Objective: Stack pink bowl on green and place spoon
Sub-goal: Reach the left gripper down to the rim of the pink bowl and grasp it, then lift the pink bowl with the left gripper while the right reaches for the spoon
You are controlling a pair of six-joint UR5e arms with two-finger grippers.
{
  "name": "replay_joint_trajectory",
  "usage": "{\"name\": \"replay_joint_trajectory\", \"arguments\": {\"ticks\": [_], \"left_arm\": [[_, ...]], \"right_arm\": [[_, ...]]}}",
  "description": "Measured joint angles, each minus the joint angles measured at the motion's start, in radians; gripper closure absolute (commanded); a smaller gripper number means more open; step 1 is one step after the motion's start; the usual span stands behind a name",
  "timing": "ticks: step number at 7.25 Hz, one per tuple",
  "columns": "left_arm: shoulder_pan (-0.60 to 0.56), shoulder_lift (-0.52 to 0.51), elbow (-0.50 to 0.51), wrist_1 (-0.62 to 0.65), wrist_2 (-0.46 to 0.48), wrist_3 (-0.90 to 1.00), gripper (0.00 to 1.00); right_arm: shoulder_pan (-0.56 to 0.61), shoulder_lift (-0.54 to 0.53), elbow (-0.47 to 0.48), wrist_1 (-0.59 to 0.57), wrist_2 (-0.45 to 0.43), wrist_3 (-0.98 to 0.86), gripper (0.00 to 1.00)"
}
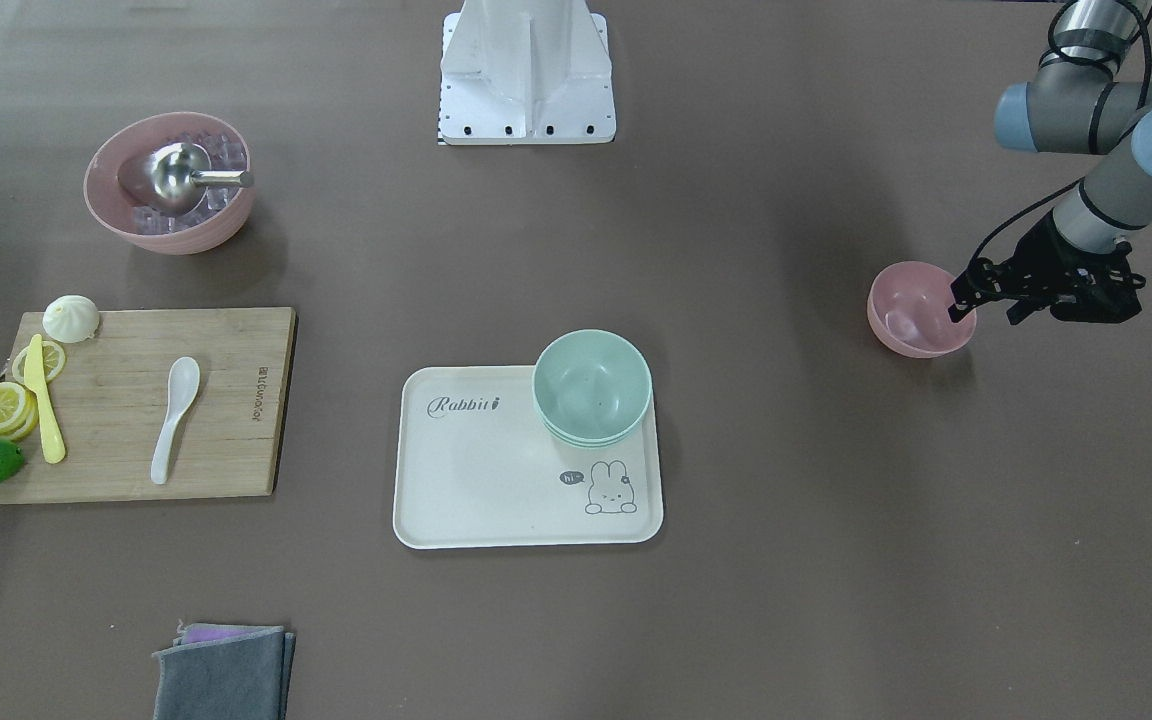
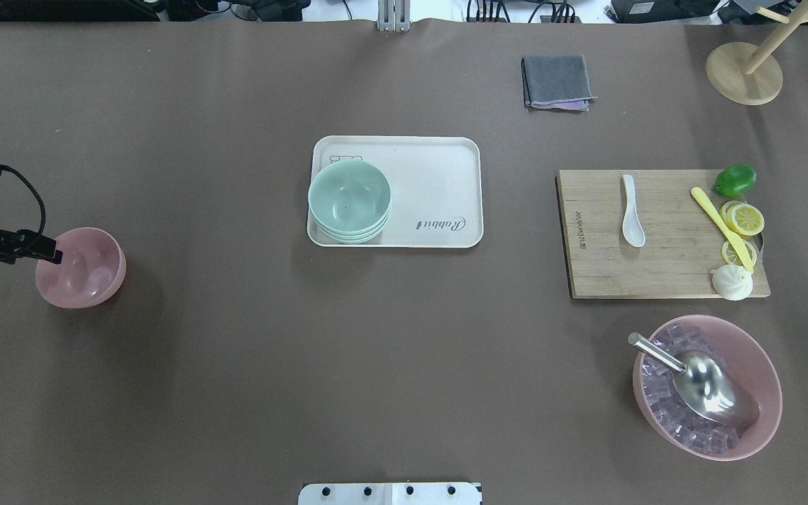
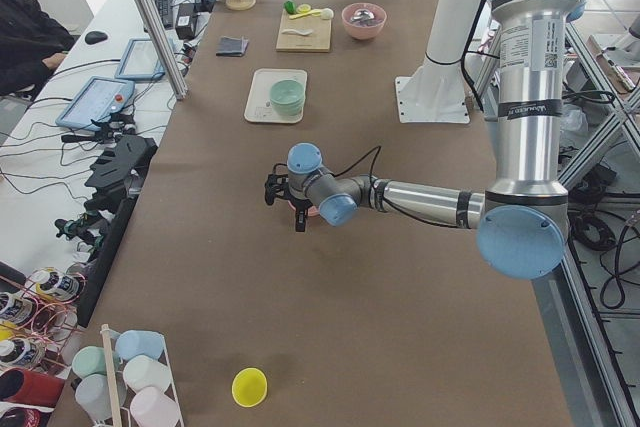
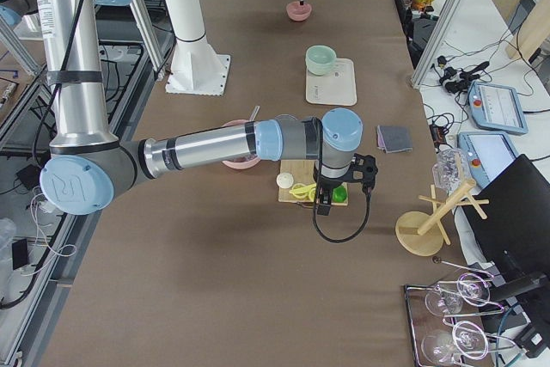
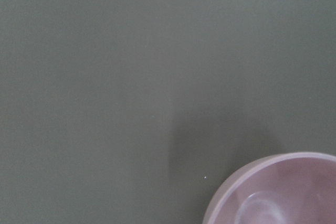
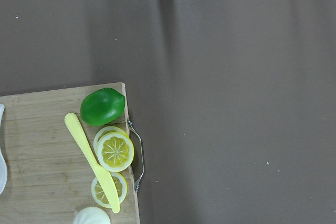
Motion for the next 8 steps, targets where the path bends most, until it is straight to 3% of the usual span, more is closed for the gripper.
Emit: {"name": "replay_joint_trajectory", "arguments": {"ticks": [1,5,8], "left_arm": [[0.003,-0.002,0.001,-0.002,-0.007,0.0,1.0],[0.007,-0.01,-0.012,-0.002,-0.08,-0.002,1.0],[-0.147,-0.084,-0.056,0.13,-0.278,-0.002,1.0]], "right_arm": [[0.0,0.001,0.0,0.0,0.0,0.0,0.0],[-0.003,0.014,-0.002,-0.002,0.0,-0.001,0.0],[-0.033,0.102,-0.002,-0.007,0.02,0.054,0.0]]}}
